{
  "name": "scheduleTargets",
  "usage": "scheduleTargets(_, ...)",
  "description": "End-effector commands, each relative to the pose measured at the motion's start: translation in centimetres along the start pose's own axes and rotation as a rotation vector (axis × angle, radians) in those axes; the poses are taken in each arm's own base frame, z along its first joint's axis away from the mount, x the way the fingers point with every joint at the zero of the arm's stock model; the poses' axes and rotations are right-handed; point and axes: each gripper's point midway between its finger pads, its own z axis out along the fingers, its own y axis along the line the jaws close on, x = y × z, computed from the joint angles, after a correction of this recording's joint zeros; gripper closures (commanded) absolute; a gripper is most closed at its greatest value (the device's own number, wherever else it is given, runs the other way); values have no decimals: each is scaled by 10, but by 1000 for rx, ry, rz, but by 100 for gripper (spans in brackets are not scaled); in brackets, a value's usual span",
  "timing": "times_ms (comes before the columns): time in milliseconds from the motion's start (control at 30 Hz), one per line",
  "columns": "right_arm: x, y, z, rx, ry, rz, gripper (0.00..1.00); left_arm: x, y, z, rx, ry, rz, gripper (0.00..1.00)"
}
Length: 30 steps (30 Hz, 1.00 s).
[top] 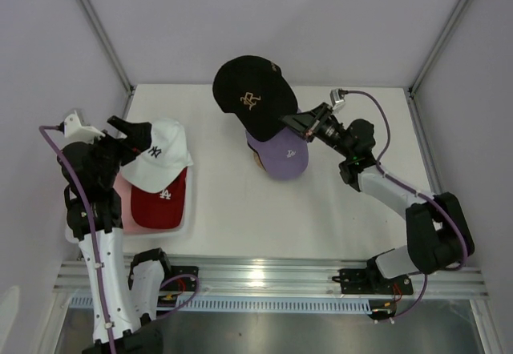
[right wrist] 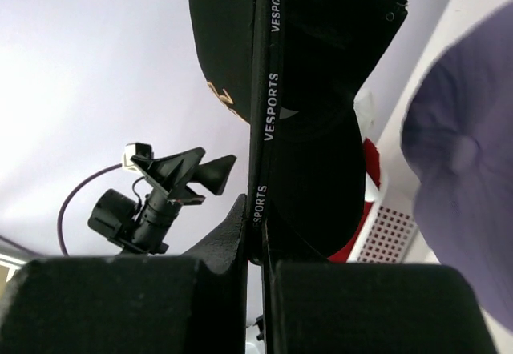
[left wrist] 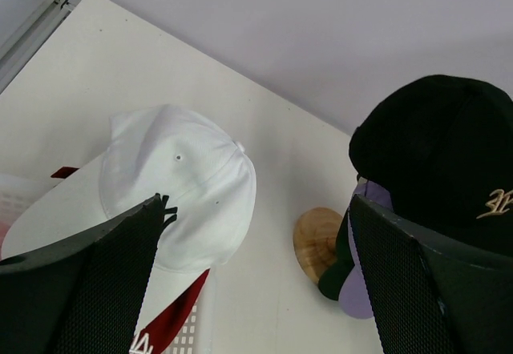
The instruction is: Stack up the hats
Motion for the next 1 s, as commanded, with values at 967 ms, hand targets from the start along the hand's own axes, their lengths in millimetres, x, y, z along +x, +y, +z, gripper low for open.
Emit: scheduleTargets(967,10,-64,-87,212,-99,128,100,4,-11,3,87,6,-3,1)
